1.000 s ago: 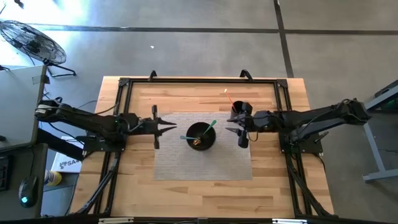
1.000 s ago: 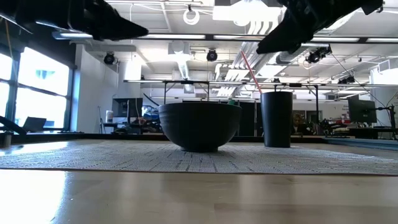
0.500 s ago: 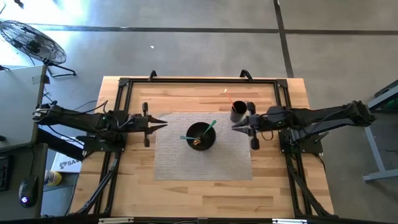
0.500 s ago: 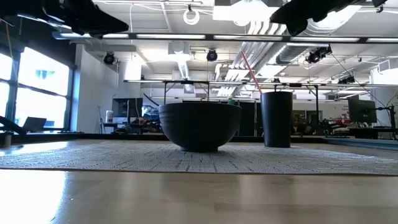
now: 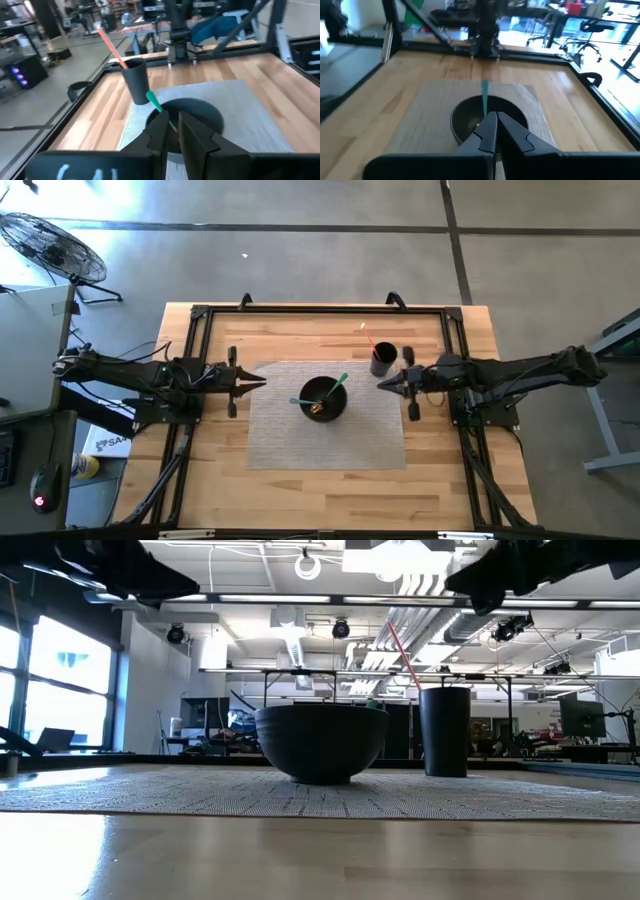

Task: Pick & Place Utensil
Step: Return to Home Position

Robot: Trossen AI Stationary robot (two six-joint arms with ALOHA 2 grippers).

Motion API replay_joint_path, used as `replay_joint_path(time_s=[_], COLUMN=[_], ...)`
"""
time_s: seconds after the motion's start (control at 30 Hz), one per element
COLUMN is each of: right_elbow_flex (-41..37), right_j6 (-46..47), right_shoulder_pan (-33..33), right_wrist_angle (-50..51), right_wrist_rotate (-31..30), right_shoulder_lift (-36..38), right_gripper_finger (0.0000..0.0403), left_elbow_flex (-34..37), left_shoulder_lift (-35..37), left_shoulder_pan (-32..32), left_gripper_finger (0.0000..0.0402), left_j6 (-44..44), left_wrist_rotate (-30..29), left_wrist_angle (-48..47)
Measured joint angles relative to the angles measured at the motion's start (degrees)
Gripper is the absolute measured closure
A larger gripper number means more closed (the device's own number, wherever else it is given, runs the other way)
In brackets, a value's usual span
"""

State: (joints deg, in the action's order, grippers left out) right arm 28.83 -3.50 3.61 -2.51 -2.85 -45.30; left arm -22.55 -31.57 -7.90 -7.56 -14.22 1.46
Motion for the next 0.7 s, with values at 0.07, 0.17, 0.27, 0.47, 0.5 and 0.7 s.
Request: replay_joint_path(time_s=[0.07, 0.17, 0.27, 0.47, 0.5, 0.7], right_elbow_flex=[-0.48, -2.24, -4.93, -10.20, -10.80, -12.53], right_j6=[0.53, 0.66, 0.65, 0.50, 0.49, -1.33], right_shoulder_pan=[-0.47, -0.65, -0.63, -0.63, -0.63, -0.63], right_wrist_angle=[0.94, 1.90, 1.73, 0.49, -0.04, -2.48], right_wrist_rotate=[0.08, 1.12, 3.99, 4.71, 4.95, 2.87], right_shoulder_lift=[3.05, 8.21, 13.04, 19.10, 19.70, 20.95], right_gripper_finger=[0.0401, 0.0400, 0.0397, 0.0400, 0.0401, 0.0397], left_elbow_flex=[0.00, 0.11, 1.95, 5.77, 6.16, 7.81], left_shoulder_lift=[1.82, 4.89, 7.94, 14.81, 15.94, 21.22], left_shoulder_pan=[0.00, 0.00, 0.00, 0.00, 0.00, 0.00], left_gripper_finger=[0.0362, 0.0362, 0.0362, 0.0362, 0.0362, 0.0362], left_j6=[-0.76, -1.12, -2.27, -2.61, -2.64, -2.68], left_wrist_rotate=[1.38, 2.10, 2.10, 2.16, 2.30, 2.32], left_wrist_angle=[-2.49, -5.31, -4.53, -2.30, -1.94, -1.59])
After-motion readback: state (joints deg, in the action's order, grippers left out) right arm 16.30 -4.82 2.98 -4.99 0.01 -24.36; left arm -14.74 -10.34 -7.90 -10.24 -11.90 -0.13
